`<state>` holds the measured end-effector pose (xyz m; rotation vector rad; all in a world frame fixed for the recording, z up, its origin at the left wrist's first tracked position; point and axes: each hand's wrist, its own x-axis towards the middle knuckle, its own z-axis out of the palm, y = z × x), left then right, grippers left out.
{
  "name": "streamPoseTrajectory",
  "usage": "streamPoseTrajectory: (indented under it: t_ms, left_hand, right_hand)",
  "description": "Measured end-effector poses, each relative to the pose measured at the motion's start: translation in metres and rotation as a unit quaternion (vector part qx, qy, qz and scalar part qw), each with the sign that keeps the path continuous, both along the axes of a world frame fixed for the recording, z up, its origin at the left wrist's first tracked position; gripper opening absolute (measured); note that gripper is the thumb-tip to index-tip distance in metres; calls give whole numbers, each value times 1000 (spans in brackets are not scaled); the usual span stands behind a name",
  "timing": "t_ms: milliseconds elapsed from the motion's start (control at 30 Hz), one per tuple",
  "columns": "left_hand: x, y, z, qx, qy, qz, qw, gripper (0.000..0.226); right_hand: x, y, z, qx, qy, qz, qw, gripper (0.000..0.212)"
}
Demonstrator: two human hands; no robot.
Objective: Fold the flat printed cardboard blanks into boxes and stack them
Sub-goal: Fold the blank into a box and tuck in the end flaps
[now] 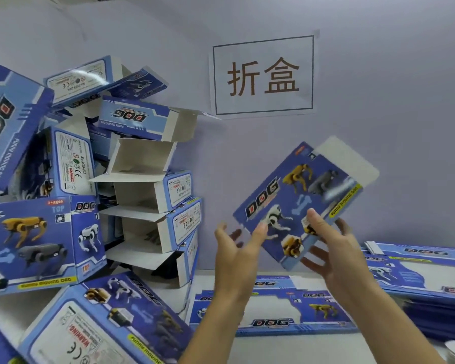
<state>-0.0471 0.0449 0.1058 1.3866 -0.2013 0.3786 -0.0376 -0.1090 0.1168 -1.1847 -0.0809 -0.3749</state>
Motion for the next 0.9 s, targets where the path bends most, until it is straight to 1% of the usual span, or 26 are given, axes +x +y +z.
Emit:
streamPoseTrajectory:
  t_ms: [67,133,200,233,300,333,367,433,500,633,667,700,767,833,900]
  left_hand:
    - [2,9,3,15,-24,47,999,86]
    - [5,19,7,15,-38,57,998,74]
    - [5,25,9,22,-45,37,998,71]
    - [4,27,10,28,-49,28,998,74]
    - [1,28,11,43,-59,14,997,83]
    - [0,27,11,48,-63,3,997,84]
    - [-1,27,11,45,-70,-14,996,80]
    - [-1,28,12,23,-90,-51,994,61]
    - [0,29,12,7,-97,-61,993,46]
    - [1,29,10,-4,-106,-64,992,36]
    - [2,30,9,-4,-112,-62,992,36]
    - [3,30,8,-4,-117,-63,991,38]
    - [4,28,6,8,-118,-66,991,45]
    - [5,22,3,22,-113,-74,991,47]
    - [5,17,1,12,-109,-72,991,43]
  right_hand:
    - [3,-9,-2,-42,16,-13,999,98]
    - [3,-17,-5,-82,20,3,996,107]
    - [2,-22,-8,-130,10,57,990,104]
    - [0,-23,-9,-164,7,83,983,102]
    - [-2,-24,-10,-234,7,126,964,106]
    - [-3,-23,-10,-260,11,146,955,109]
    - [-4,-21,-10,-277,14,165,947,110]
    - [-6,-18,-10,-279,18,194,940,109]
    - [-6,-18,-11,-274,15,197,941,100]
    - [-4,-19,-12,-283,9,198,938,79]
    - [-3,-17,-12,-273,6,205,940,75]
    - [-2,-14,-13,-257,-6,203,945,78]
    - [2,-8,-14,-222,-55,143,963,83]
    - [5,0,-14,-200,-107,62,972,72]
    - [5,7,-14,-198,-126,29,972,64]
